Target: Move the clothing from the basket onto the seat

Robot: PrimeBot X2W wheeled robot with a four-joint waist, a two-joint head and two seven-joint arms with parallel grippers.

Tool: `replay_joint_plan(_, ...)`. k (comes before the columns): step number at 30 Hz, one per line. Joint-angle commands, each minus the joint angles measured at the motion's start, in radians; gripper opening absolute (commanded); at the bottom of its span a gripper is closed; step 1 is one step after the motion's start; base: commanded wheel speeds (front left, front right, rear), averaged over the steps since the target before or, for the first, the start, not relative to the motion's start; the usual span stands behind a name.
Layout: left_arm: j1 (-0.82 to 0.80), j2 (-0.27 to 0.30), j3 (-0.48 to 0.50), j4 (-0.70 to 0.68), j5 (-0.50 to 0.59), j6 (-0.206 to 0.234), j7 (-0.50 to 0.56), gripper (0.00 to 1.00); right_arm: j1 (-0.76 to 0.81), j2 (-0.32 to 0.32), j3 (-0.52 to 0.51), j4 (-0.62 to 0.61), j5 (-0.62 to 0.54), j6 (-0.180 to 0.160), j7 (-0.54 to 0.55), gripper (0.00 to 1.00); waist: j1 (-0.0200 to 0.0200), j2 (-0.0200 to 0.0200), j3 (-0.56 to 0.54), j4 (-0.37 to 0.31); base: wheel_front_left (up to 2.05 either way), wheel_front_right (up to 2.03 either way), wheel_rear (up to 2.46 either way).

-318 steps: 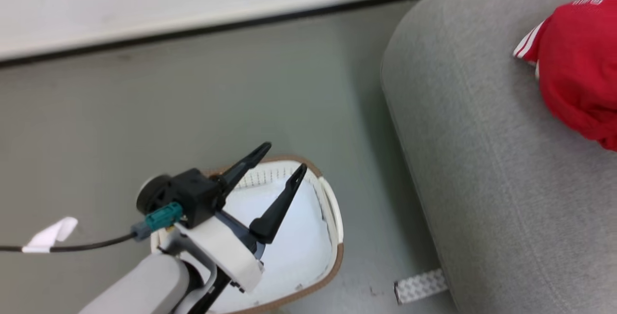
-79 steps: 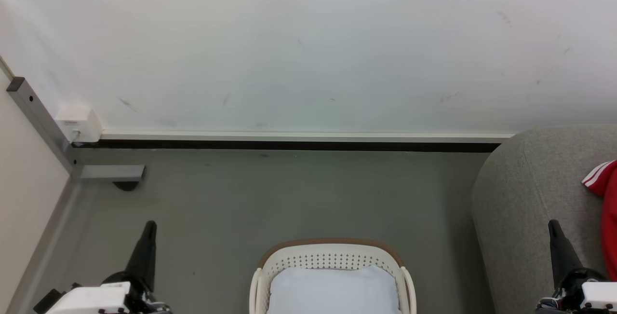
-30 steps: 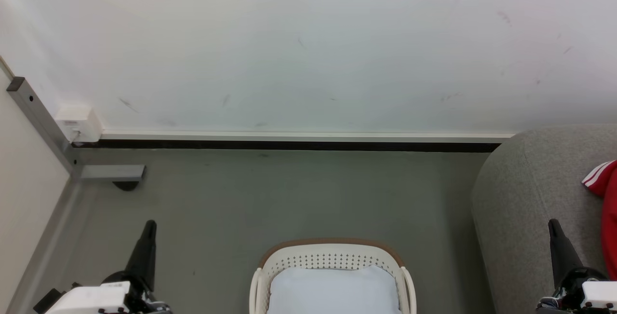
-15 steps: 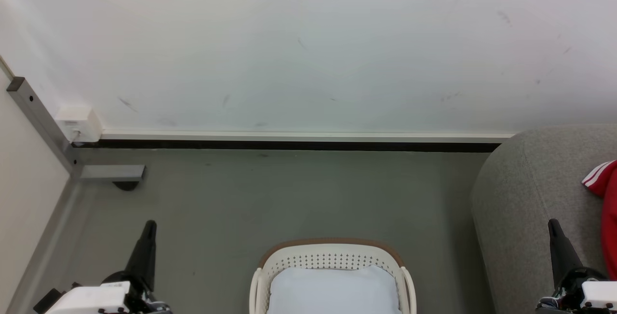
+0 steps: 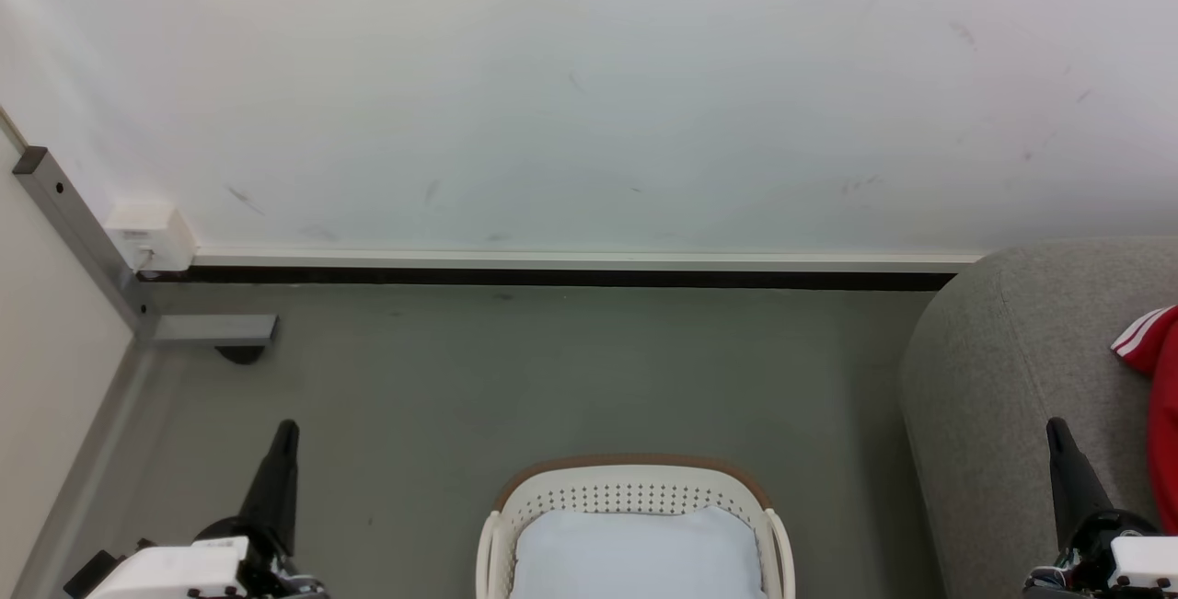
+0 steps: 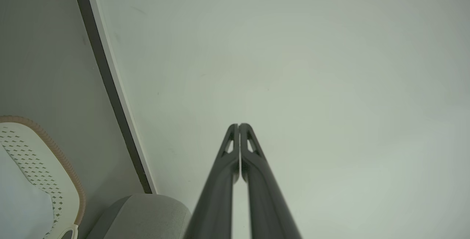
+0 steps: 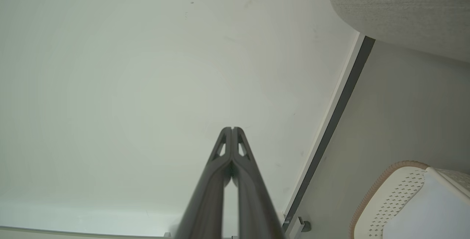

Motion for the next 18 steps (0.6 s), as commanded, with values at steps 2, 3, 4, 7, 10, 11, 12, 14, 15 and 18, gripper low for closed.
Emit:
replay_joint_plan(2,-0.008,0.002,0.003,0.0,-0.013,0.003,0.004,0.0,-0.007,-0.007,0.0,-0.002,0.009,-0.002,-0.001,0.0,0.0,0.0,0.0,0.0,0.0,0.0,0.0)
replay_joint_plan(3,-0.008,0.002,0.003,0.0,-0.013,0.003,0.004,0.0,-0.007,-0.007,0.0,-0.002,0.009,-0.002,-0.002,0.0,0.0,0.0,0.0,0.0,0.0,0.0,0.0)
replay_joint_plan(4,-0.008,0.002,0.003,0.0,-0.013,0.003,0.004,0.0,-0.007,-0.007,0.0,-0.002,0.009,-0.002,-0.002,0.0,0.0,0.0,0.0,0.0,0.0,0.0,0.0)
replay_joint_plan(7,-0.008,0.002,0.003,0.0,-0.013,0.003,0.004,0.0,-0.007,-0.008,0.001,-0.002,0.01,-0.002,-0.003,0.0,0.0,0.0,0.0,0.0,0.0,0.0,0.0)
replay_joint_plan(10,-0.008,0.002,0.003,0.0,-0.013,0.003,0.004,0.0,-0.007,-0.008,0.002,-0.003,0.011,-0.002,-0.004,0.0,0.0,0.0,0.0,0.0,0.0,0.0,0.0)
replay_joint_plan(11,-0.008,0.002,0.003,0.0,-0.013,0.003,0.004,0.0,-0.007,-0.008,0.002,-0.003,0.011,-0.002,-0.004,0.0,0.0,0.0,0.0,0.0,0.0,0.0,0.0)
replay_joint_plan(12,-0.008,0.002,0.003,0.0,-0.013,0.003,0.004,0.0,-0.007,-0.009,0.002,-0.003,0.011,-0.002,-0.004,0.0,0.0,0.0,0.0,0.0,0.0,0.0,0.0)
replay_joint_plan(14,-0.008,0.002,0.003,0.0,-0.013,0.003,0.004,0.0,-0.007,-0.009,0.002,-0.003,0.012,-0.002,-0.004,0.0,0.0,0.0,0.0,0.0,0.0,0.0,0.0)
replay_joint_plan(15,-0.008,0.002,0.003,0.0,-0.013,0.003,0.004,0.0,-0.007,-0.009,0.003,-0.003,0.012,-0.002,-0.004,0.0,0.0,0.0,0.0,0.0,0.0,0.0,0.0)
replay_joint_plan(18,-0.008,0.002,0.003,0.0,-0.013,0.003,0.004,0.0,-0.007,-0.01,0.003,-0.003,0.013,-0.002,-0.005,0.0,0.0,0.0,0.0,0.0,0.0,0.0,0.0)
